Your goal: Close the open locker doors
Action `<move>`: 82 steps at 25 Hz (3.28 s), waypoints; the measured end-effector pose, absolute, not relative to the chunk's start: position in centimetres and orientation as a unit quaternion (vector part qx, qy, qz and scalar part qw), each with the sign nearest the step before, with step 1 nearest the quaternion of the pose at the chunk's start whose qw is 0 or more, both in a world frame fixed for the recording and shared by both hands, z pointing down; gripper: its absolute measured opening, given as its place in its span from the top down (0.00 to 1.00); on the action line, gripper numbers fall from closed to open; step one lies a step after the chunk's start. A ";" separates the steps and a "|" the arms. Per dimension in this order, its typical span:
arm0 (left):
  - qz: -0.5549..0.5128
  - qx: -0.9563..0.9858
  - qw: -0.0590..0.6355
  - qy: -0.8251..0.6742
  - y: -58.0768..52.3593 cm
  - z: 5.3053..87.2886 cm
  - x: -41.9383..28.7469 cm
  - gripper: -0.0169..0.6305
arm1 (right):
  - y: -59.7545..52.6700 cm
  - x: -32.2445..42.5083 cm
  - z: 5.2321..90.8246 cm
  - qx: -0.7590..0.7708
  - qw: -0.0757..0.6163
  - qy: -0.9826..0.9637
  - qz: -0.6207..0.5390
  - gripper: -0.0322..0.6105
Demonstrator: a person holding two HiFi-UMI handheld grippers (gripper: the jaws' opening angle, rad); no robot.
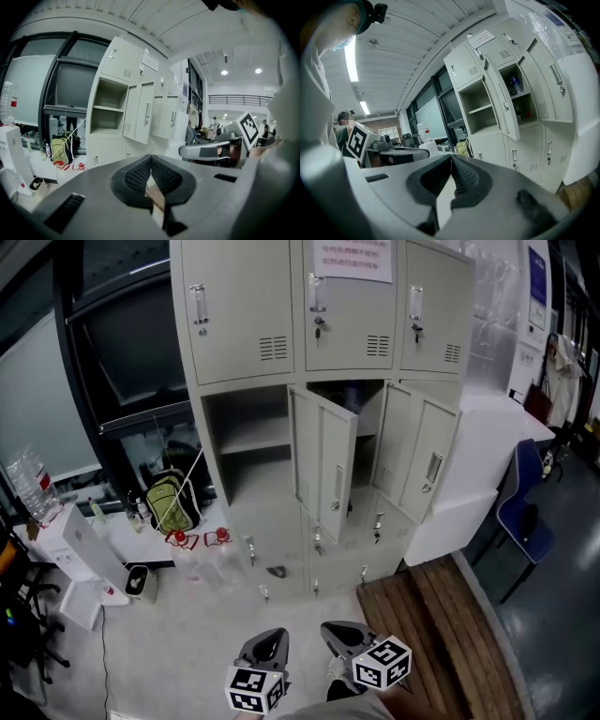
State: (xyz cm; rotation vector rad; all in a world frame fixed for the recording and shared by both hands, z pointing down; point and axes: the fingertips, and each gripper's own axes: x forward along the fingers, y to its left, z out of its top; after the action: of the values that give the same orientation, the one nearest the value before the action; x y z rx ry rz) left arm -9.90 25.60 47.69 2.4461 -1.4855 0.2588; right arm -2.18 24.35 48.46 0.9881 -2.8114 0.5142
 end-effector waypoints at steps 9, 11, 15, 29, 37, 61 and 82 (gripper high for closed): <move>0.095 0.845 0.138 -0.508 18.0 48.0 -7.9 0.95 | 17.0 -0.2 48.6 0.334 0.051 -0.924 0.179 0.91; 0.095 0.845 0.138 -0.508 16.4 48.2 -7.6 0.95 | 15.5 0.5 48.6 0.339 0.050 -0.922 0.180 0.91; 0.089 0.841 0.145 -0.514 13.7 48.5 -7.2 0.95 | 12.5 2.0 48.6 0.352 0.049 -0.917 0.180 0.91; 0.078 0.835 0.141 -0.527 7.1 47.1 -5.4 0.95 | 5.3 5.9 47.7 0.365 0.045 -0.912 0.182 0.91; 0.075 0.831 0.135 -0.535 4.3 47.1 -4.6 0.95 | 1.3 7.5 47.8 0.367 0.044 -0.911 0.181 0.91; 0.070 0.802 0.144 -0.576 -2.1 47.2 -3.2 0.95 | -6.7 10.4 48.1 0.341 0.045 -0.922 0.179 0.91; 0.077 0.775 0.160 -0.607 -1.4 48.1 -4.9 0.95 | -8.1 7.4 49.9 0.293 0.058 -0.934 0.198 0.91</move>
State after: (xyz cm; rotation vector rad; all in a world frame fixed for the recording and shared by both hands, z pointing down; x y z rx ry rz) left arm -4.95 -1.36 48.12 2.2137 -1.7348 0.2193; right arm 7.43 -8.07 49.86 0.8882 -2.8288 0.5987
